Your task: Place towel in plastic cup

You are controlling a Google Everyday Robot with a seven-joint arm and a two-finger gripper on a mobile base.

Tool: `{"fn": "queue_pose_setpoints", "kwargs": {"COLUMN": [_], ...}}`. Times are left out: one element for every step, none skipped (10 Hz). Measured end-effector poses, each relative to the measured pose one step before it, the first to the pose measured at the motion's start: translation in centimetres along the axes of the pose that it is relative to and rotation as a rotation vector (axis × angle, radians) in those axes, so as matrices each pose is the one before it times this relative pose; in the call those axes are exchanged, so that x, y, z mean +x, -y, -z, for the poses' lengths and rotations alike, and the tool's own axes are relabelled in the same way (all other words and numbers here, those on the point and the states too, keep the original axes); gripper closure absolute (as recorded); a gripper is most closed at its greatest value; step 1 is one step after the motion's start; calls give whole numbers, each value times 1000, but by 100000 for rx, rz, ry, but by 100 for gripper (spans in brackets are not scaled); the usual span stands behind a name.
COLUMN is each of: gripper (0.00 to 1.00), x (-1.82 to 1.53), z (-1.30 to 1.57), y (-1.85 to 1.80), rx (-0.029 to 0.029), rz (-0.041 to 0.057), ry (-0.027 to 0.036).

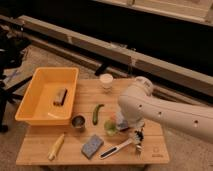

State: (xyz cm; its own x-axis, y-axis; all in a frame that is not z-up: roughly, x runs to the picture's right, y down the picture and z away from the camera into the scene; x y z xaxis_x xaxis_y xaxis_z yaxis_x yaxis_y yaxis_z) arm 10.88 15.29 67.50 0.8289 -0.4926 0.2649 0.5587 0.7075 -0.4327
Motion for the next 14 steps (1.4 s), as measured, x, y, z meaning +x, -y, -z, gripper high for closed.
{"fn": "queue_pose_setpoints", "kwargs": {"gripper": [100,100,100,100,100,100,100,100,100,100,100,100,100,100], "x": [-711,-1474,-1032,-571,-834,-316,-148,-126,-204,69,0,-45,-84,-71], "z": [202,144,10,-91,-279,-233,-325,-304,-508,-524,-370,-549,-533,-465], "y": [-177,28,210,377,797,497,314,358,688,326,307,379,268,276], "rx": [224,509,436,658,813,665,386,312,25,-317,-184,-281,-403,-271], "rz": [1795,3177,2259,1516,1784,1159,1346,1313,1647,605,363,388,422,349], "ry": [1312,2010,1365,837,1445,759,448,100,133,-169,-119,-214,-174,-115]}}
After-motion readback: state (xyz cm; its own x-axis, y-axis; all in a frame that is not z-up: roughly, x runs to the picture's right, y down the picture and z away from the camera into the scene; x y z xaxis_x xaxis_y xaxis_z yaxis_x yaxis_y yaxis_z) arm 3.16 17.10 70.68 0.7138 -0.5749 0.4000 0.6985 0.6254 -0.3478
